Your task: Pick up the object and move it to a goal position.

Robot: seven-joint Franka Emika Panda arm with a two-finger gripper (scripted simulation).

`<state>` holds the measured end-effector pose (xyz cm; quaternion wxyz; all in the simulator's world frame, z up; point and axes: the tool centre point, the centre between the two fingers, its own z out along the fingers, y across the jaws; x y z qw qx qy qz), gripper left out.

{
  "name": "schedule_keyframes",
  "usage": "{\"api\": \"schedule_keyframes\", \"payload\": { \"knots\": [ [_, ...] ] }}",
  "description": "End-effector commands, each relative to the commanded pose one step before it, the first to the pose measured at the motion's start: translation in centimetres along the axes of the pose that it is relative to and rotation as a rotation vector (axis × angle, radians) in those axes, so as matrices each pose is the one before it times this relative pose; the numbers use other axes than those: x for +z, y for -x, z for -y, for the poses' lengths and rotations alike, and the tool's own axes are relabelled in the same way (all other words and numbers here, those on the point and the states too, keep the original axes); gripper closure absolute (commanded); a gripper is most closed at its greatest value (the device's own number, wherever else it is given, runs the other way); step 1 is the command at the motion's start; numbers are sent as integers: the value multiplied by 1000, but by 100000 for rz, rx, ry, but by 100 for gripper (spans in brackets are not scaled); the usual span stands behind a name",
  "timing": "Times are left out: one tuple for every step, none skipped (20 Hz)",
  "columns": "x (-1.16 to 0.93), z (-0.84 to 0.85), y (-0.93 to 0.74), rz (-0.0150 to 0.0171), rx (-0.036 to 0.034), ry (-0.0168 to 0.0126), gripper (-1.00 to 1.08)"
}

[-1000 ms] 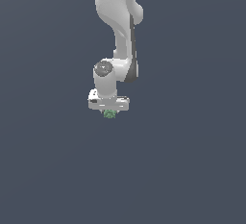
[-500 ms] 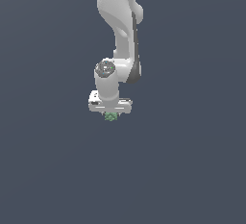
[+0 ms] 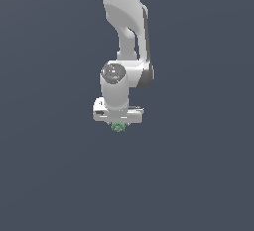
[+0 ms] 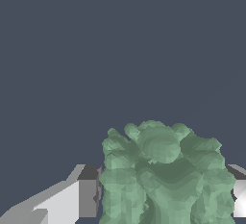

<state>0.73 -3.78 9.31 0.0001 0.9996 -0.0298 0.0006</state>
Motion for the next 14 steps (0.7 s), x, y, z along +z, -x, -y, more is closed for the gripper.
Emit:
{"api": "schedule_keyframes", "payload": {
  "knots": [
    [-756,553,-1215,65,58,16,108],
    [-237,179,-395,0,0,0,108],
    [-213,160,-358,0,0,0,108],
    [-189,143,-323,0,0,0,108],
    [-167,126,-288,0,0,0,108],
    [-145,110,-255,0,0,0,108],
    [-124,94,-222,0,0,0,108],
    [-104,79,-191,0,0,0,108],
    [-86,64,-160,0,0,0,108],
    [-68,51,-130,0,0,0,108],
    [-51,38,-100,0,0,0,108],
    [-35,27,-71,0,0,0,108],
    [-21,16,-42,0,0,0,108],
    [-7,5,-14,0,0,0,108]
  ]
}}
